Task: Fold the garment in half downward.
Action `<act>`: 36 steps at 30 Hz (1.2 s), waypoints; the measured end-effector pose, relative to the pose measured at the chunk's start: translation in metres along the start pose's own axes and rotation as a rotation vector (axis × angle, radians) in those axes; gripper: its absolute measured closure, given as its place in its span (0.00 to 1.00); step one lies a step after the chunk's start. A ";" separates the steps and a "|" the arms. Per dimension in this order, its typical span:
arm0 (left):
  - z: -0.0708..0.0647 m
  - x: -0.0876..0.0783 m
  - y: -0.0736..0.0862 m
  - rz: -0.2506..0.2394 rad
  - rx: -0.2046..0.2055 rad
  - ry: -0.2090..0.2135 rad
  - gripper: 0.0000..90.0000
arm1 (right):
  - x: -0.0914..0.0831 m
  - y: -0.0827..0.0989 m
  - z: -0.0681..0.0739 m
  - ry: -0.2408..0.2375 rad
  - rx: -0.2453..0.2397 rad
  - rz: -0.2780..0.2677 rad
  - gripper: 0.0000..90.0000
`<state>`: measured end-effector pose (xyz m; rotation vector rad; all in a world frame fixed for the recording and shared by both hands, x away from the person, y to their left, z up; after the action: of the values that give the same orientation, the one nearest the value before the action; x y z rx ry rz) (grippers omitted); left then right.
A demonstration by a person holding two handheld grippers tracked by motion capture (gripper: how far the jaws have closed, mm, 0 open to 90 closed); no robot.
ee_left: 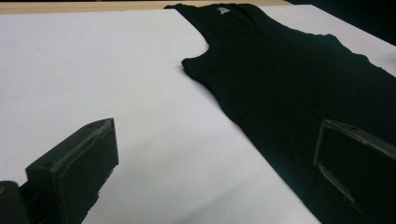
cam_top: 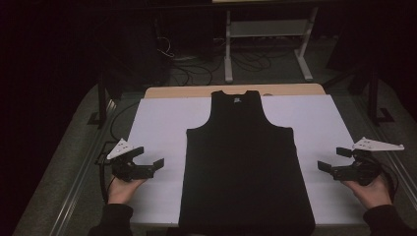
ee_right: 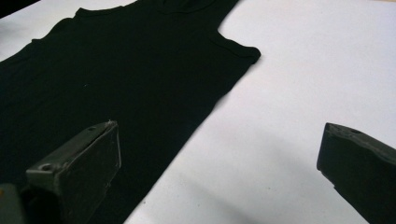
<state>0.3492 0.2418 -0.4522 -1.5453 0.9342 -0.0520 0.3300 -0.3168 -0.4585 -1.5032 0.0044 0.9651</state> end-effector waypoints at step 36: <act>-0.008 0.009 -0.018 0.049 0.057 0.008 0.00 | 0.003 -0.029 0.003 0.001 -0.039 -0.002 0.00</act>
<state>0.3604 0.2287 -0.4389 -1.4697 0.9689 -0.0495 0.3456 -0.3065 -0.4362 -1.5396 -0.0153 0.9680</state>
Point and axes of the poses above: each handheld gripper's, and its own axes: x roughly forward along the jaws, y roughly out of its underside, z roughly to its left, the point moved 8 cm from there along x, roughly forward along the jaws, and after that the axes turned 3 degrees about -x, right-handed, at the moved point
